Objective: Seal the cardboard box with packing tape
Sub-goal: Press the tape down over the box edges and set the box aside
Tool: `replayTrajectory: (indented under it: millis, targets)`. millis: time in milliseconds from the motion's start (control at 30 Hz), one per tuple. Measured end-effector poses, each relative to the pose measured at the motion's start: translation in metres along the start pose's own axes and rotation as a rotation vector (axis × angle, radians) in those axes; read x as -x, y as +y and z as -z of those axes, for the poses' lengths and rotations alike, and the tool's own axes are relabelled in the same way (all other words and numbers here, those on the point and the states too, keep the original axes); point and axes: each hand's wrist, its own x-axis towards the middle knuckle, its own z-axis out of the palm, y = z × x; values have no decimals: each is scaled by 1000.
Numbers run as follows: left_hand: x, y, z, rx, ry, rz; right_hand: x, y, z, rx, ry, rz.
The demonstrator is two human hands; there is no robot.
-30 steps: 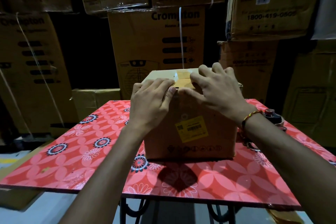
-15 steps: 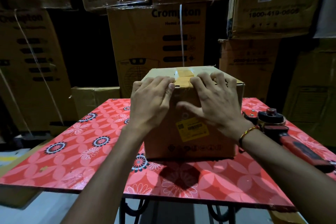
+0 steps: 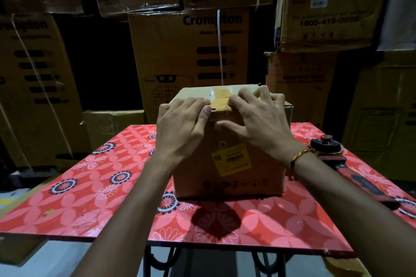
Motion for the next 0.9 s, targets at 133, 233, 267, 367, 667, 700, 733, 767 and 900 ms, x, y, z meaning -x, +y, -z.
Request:
replayTrajectory:
  millis: [133, 233, 267, 367, 667, 700, 733, 767, 900]
  targets:
    - [-4, 8, 4, -85, -60, 26, -12, 17, 12, -205, -84, 25]
    - [-13, 16, 4, -220, -103, 18, -19, 37, 20, -391, -201, 35]
    - [-16, 15, 4, -232, -118, 12, -21, 43, 23, -434, -239, 38]
    - [-19, 10, 8, -192, -185, 13, -19, 50, 25, -463, -293, 84]
    - [-34, 9, 17, -312, -409, -140, -19, 43, 16, -156, -277, 216]
    - [-38, 7, 19, -335, -439, -138, -23, 43, 16, -159, -300, 213]
    - [-43, 5, 20, -343, -476, -130, -27, 43, 16, -154, -326, 210]
    - [-48, 3, 22, -343, -516, -118, -30, 43, 16, -138, -348, 206]
    - [-62, -1, 26, -338, -652, -74, -35, 41, 13, -49, -388, 174]
